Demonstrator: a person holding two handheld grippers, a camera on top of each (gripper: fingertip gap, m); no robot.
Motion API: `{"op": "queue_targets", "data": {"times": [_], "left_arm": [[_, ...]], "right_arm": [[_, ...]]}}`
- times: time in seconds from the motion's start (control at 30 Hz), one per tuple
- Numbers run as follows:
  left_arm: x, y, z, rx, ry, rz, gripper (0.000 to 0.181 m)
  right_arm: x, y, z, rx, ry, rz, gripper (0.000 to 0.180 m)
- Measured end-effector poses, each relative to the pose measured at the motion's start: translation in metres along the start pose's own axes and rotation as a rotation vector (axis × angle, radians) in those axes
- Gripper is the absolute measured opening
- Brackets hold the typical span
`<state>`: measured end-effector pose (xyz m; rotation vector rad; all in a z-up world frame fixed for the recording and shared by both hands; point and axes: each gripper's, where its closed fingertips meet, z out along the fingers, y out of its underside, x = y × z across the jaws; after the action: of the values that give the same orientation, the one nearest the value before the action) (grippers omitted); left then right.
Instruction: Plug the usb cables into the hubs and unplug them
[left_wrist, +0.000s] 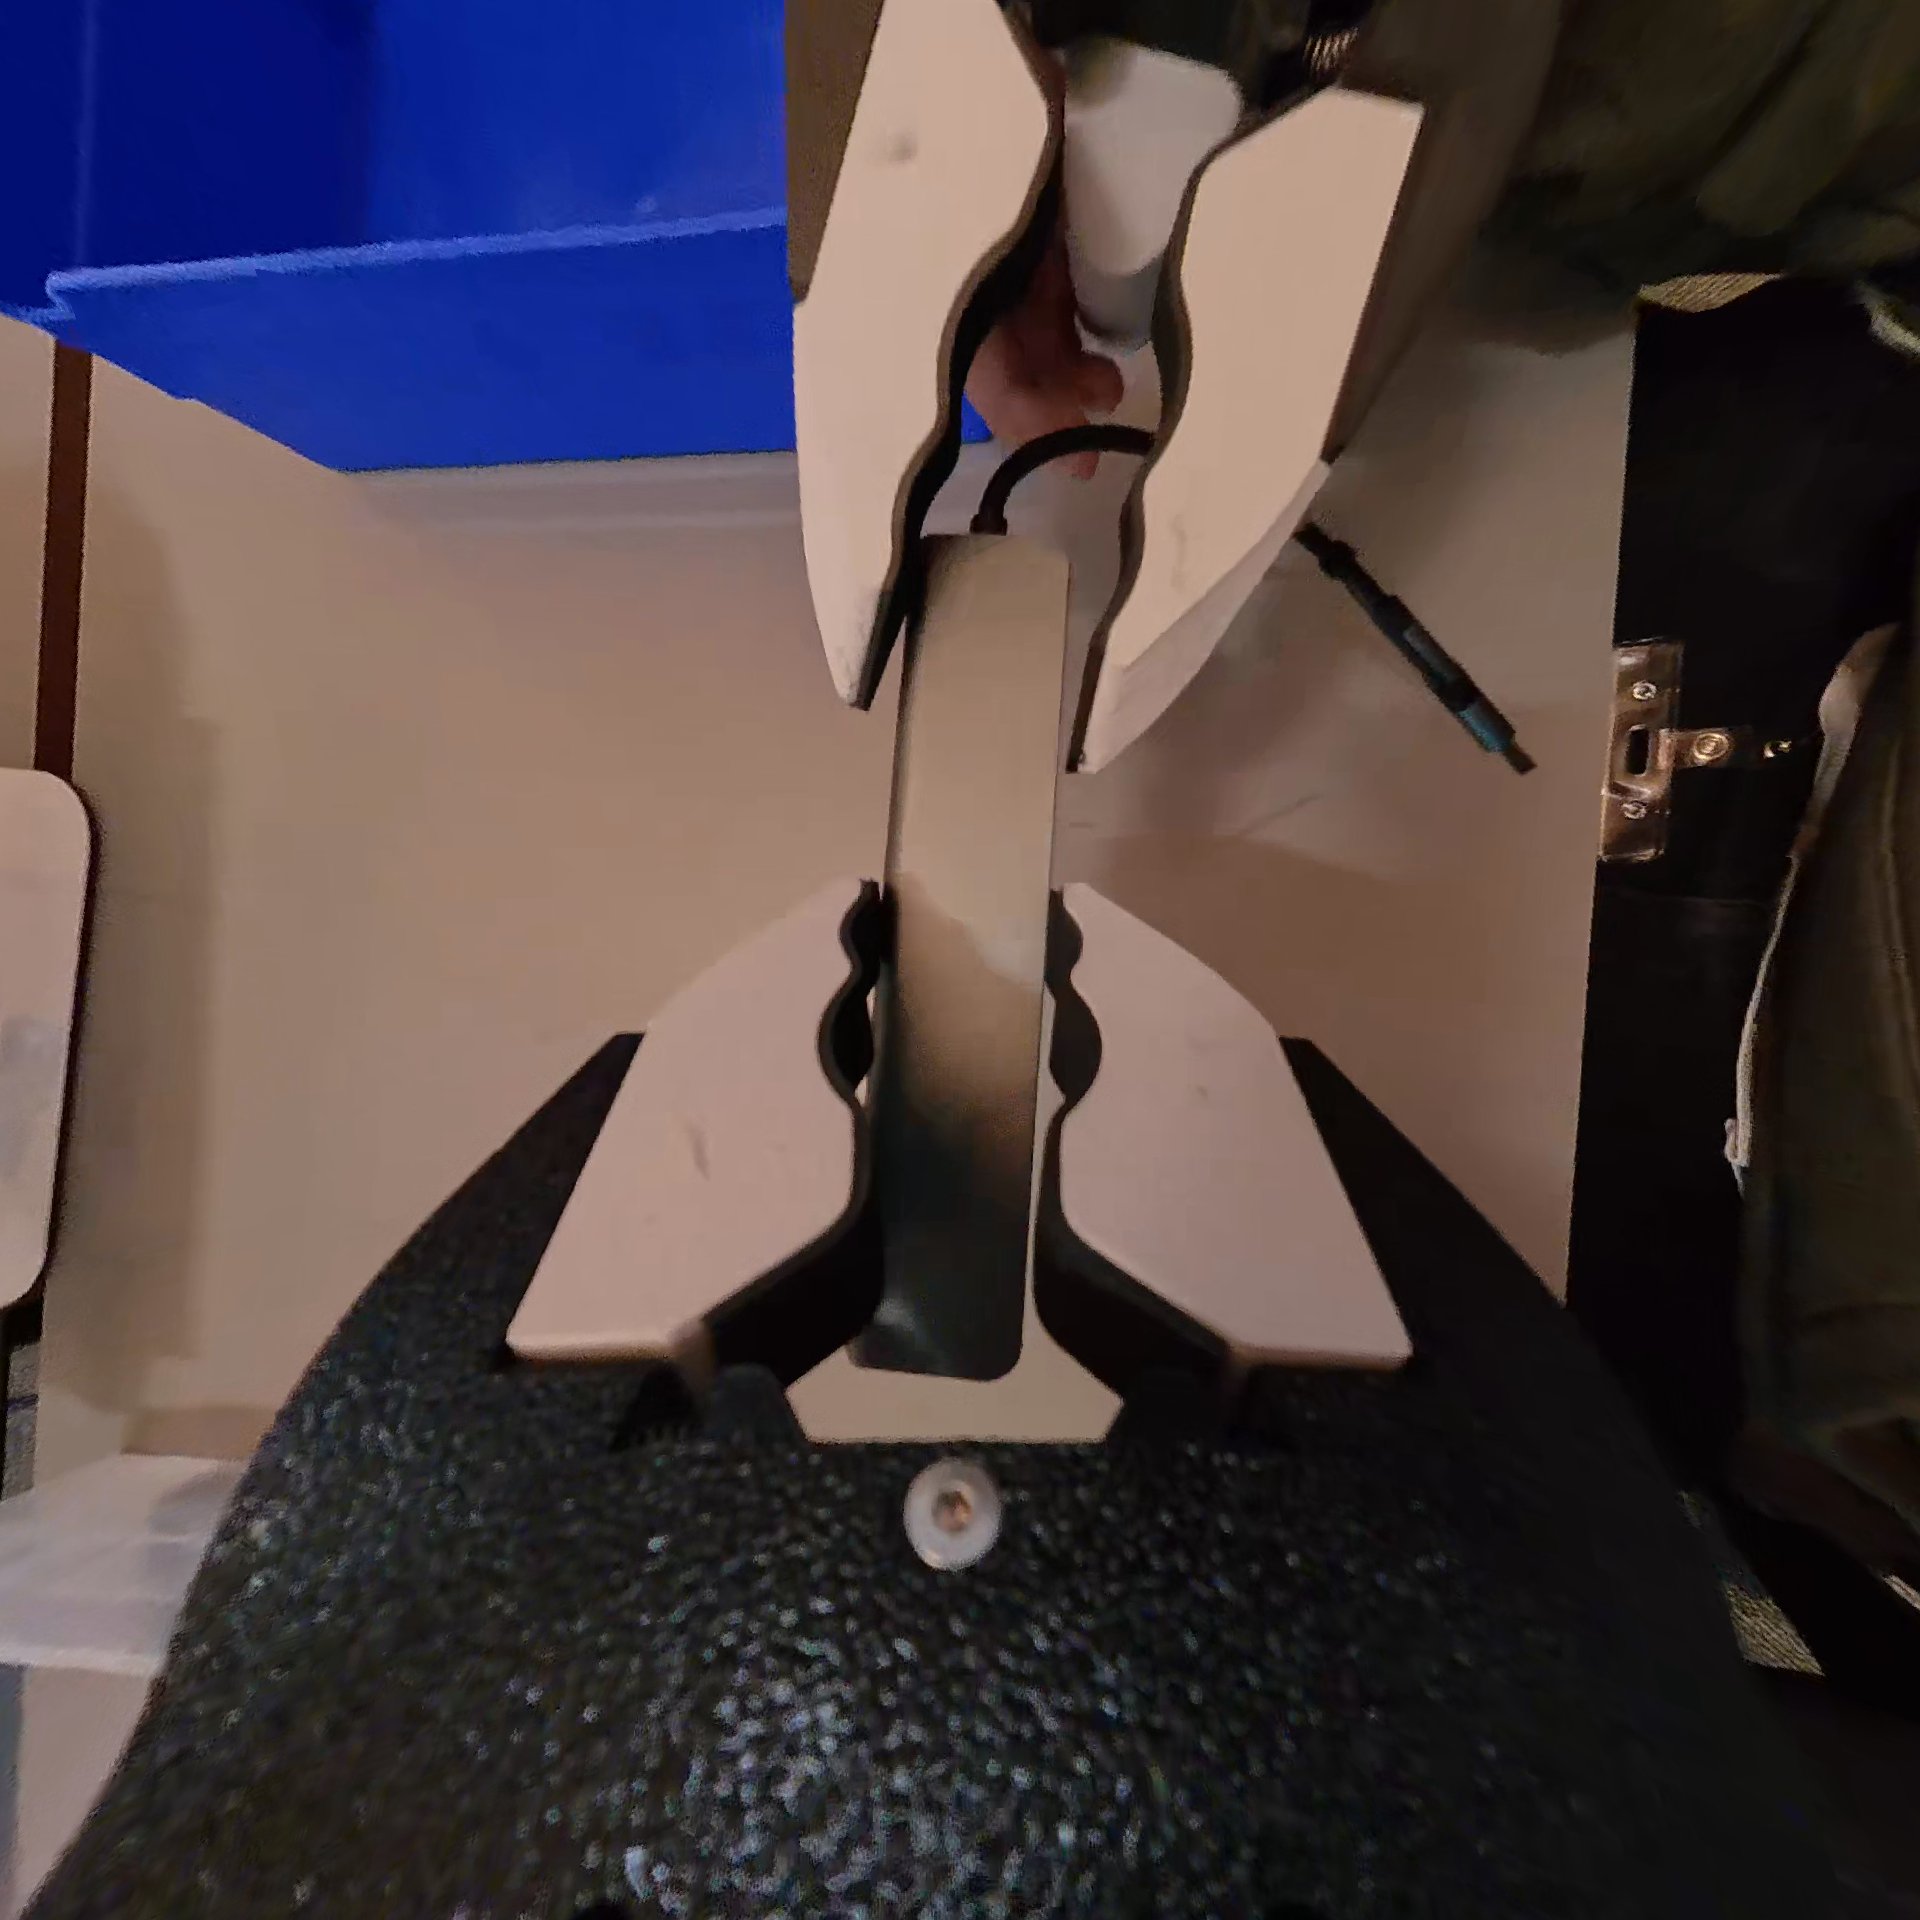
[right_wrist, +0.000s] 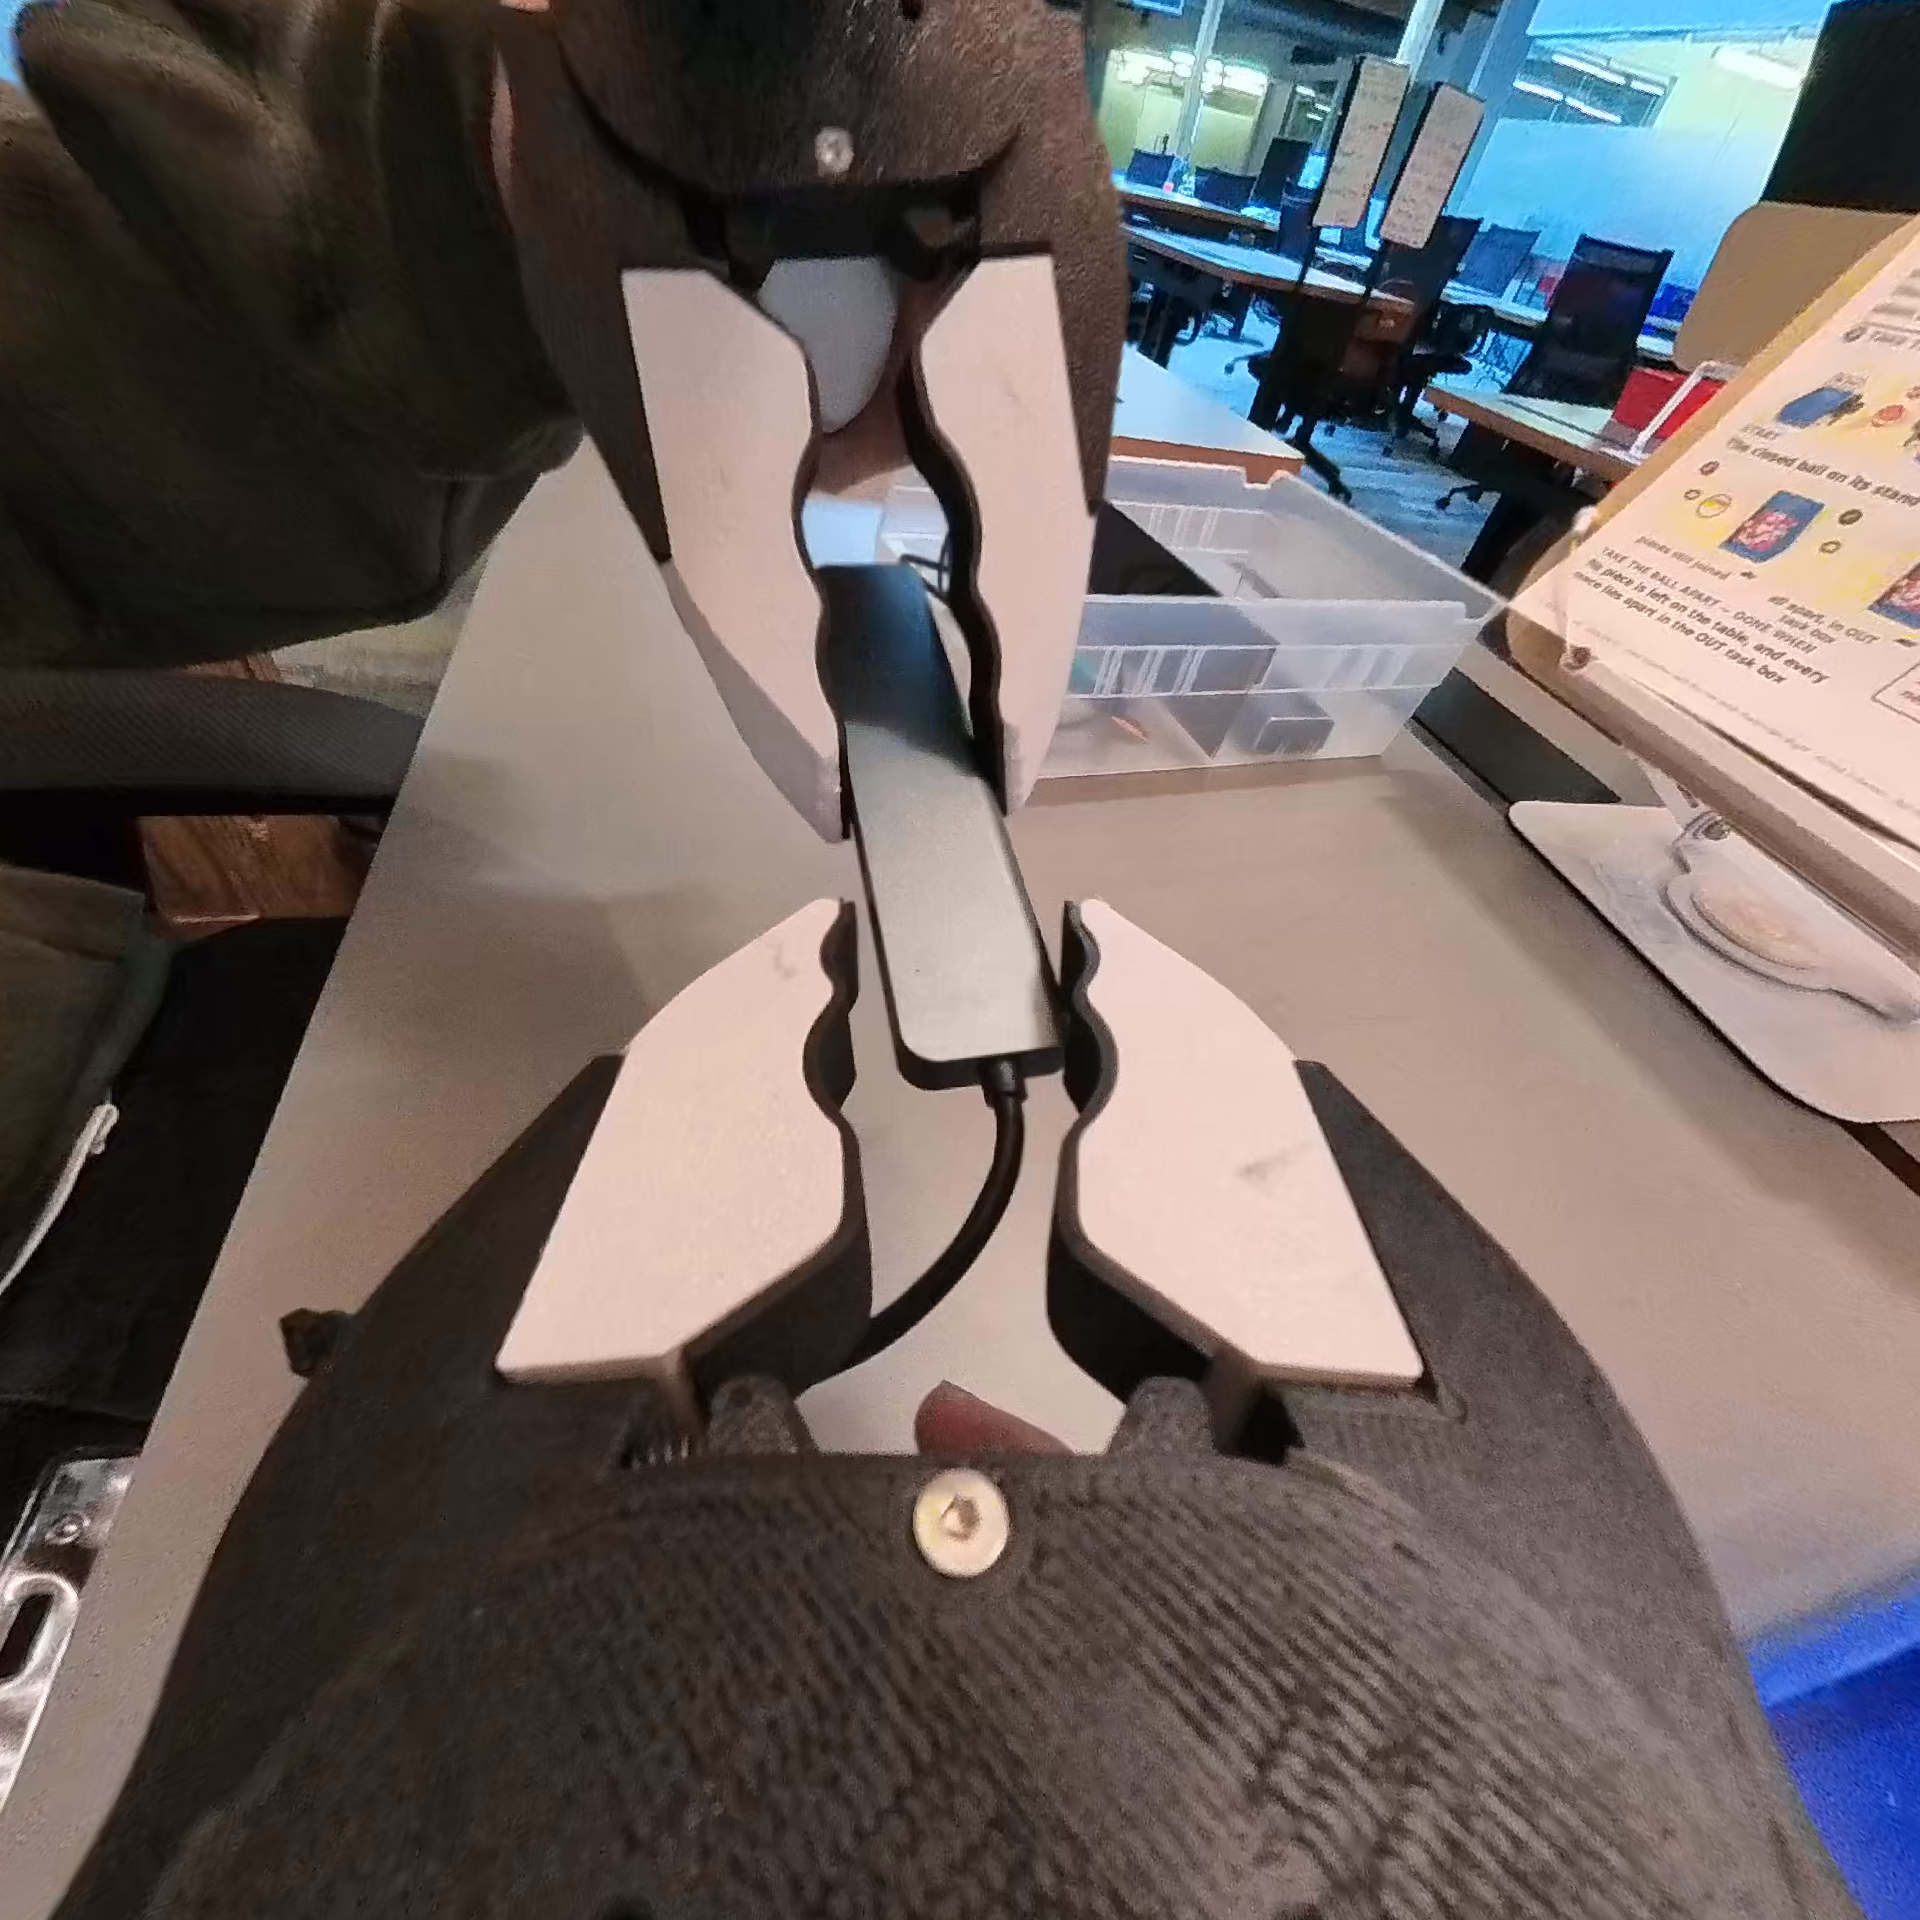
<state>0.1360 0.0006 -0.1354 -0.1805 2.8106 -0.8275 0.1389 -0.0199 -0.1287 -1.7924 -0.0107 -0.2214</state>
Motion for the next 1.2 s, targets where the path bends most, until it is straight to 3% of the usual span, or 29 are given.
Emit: {"op": "queue_targets", "data": {"times": [0.13,0.27,0.67,0.93,1.07,1.2], "left_arm": [[0.004,-0.005,-0.007,0.107,0.039,0.070,0.029],[0.004,-0.005,-0.013,0.186,0.089,0.097,0.029],[-0.004,-0.008,-0.009,0.264,0.142,0.125,0.030],[-0.026,-0.010,-0.010,0.324,-0.051,0.015,0.053],[-0.046,-0.009,-0.031,0.494,-0.189,-0.133,0.062],[-0.029,0.007,-0.036,0.591,-0.076,-0.175,0.071]], "right_arm": [[-0.009,0.000,0.005,0.049,-0.033,0.017,0.040],[-0.009,-0.011,0.006,0.151,-0.001,0.033,0.033],[-0.001,-0.010,0.001,0.241,0.170,0.078,0.033],[0.007,0.000,-0.009,0.256,0.281,0.069,0.033],[0.009,0.003,-0.014,0.270,0.267,0.096,0.033],[0.001,-0.001,-0.019,0.317,0.129,0.158,0.033]]}}
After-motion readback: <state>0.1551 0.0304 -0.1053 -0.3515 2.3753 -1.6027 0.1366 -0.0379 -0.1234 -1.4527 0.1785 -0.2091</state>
